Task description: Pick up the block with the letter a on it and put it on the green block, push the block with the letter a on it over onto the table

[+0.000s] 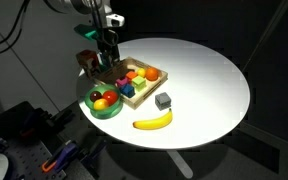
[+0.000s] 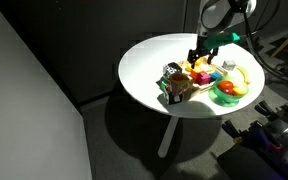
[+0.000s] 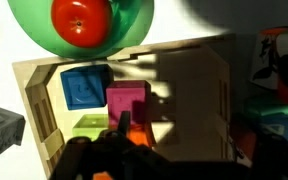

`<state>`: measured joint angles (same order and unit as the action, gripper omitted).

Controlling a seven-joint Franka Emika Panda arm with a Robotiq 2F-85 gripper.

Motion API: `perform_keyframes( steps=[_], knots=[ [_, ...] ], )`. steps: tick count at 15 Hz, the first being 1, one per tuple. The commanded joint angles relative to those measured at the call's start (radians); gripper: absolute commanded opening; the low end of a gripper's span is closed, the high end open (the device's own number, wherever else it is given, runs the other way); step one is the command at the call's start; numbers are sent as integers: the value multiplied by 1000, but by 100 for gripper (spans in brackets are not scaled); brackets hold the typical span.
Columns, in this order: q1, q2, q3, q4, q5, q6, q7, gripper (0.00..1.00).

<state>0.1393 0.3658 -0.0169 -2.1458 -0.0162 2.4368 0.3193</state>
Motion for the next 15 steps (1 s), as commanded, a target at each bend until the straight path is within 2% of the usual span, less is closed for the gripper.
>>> perform_keyframes(
  steps=[1, 15],
  knots=[
    [18, -14, -14, -8, -45, -41, 57, 100],
    [31, 48, -5, 13, -51, 17, 57, 100]
  ],
)
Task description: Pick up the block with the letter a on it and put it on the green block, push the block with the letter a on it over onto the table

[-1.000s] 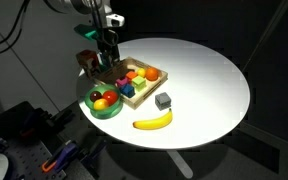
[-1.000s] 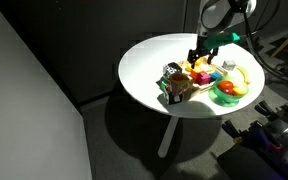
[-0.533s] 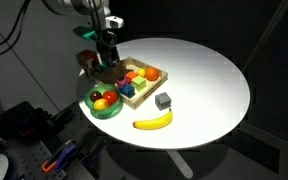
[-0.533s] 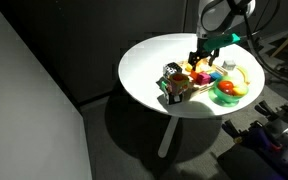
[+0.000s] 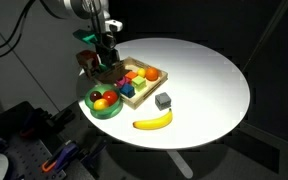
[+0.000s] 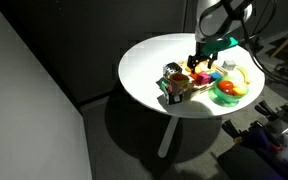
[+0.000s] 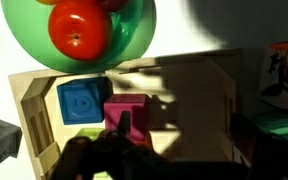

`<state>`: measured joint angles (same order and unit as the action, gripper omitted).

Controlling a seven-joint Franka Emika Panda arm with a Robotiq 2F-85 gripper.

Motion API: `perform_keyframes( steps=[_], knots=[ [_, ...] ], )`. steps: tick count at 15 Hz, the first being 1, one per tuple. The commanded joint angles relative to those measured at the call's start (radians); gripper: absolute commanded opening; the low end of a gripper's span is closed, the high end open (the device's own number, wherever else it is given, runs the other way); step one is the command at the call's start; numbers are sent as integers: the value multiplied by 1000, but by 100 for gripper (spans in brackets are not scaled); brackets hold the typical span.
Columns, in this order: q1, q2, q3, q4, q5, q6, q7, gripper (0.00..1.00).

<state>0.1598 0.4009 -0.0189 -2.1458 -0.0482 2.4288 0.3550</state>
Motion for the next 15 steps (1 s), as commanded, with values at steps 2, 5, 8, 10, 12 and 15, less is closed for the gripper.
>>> perform_keyframes(
  steps=[2, 5, 8, 10, 12, 15],
  knots=[
    [16, 19, 0, 11, -14, 67, 18, 100],
    [23, 30, 4, 14, -8, 120, 9, 100],
    [30, 45, 4, 26, -2, 147, 6, 100],
    [34, 55, 2, 34, -2, 155, 8, 100],
    [36, 69, 1, 49, 0, 156, 8, 100],
    [37, 88, 4, 80, 6, 140, 8, 100]
  ],
)
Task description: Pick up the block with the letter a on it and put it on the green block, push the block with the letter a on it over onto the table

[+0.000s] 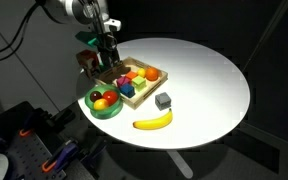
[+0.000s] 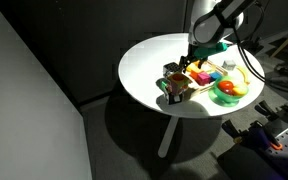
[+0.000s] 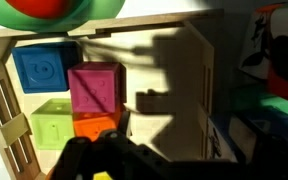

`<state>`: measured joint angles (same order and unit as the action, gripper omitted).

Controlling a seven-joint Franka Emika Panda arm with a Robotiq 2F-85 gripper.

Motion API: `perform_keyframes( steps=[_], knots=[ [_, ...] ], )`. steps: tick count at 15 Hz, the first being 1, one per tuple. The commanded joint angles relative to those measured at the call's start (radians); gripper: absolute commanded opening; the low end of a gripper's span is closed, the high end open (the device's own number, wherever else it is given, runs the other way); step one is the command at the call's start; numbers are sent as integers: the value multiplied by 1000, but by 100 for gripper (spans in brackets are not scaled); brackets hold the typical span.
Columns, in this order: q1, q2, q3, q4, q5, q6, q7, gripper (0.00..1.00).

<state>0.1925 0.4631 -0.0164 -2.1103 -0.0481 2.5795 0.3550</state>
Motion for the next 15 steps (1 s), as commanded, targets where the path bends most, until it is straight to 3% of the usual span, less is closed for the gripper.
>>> perform_keyframes(
  steps=[1, 10, 15],
  knots=[
    [6, 32, 2, 57, 8, -16, 9, 100],
    [26, 86, 13, 168, 23, -46, 24, 100],
    [30, 72, 21, 170, 42, -43, 25, 100]
  ],
)
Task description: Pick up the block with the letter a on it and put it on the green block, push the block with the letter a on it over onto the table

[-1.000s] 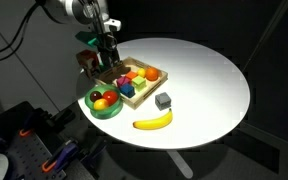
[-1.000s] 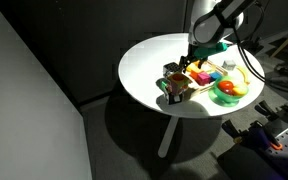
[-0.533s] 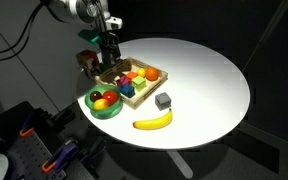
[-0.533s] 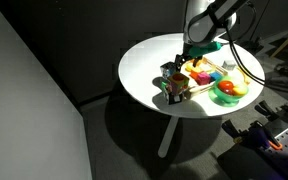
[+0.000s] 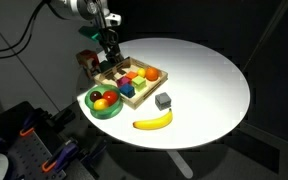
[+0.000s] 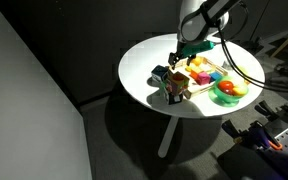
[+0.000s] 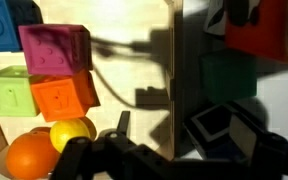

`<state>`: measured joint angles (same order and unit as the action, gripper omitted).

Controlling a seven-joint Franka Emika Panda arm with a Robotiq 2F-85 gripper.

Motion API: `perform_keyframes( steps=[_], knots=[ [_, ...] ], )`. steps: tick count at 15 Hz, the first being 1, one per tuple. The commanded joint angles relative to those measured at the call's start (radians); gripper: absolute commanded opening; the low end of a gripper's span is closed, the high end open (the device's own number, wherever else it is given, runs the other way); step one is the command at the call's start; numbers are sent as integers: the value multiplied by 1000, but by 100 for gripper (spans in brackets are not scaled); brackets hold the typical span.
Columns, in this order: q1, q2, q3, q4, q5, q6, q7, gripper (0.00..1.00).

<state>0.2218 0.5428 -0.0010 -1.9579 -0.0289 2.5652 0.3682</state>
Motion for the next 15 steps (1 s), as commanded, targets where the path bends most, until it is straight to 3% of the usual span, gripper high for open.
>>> perform_keyframes(
  steps=[1, 15],
  knots=[
    [0, -15, 6, 12, 30, -31, 16, 100],
    [-22, -223, 12, -134, 52, -174, 9, 100]
  ],
)
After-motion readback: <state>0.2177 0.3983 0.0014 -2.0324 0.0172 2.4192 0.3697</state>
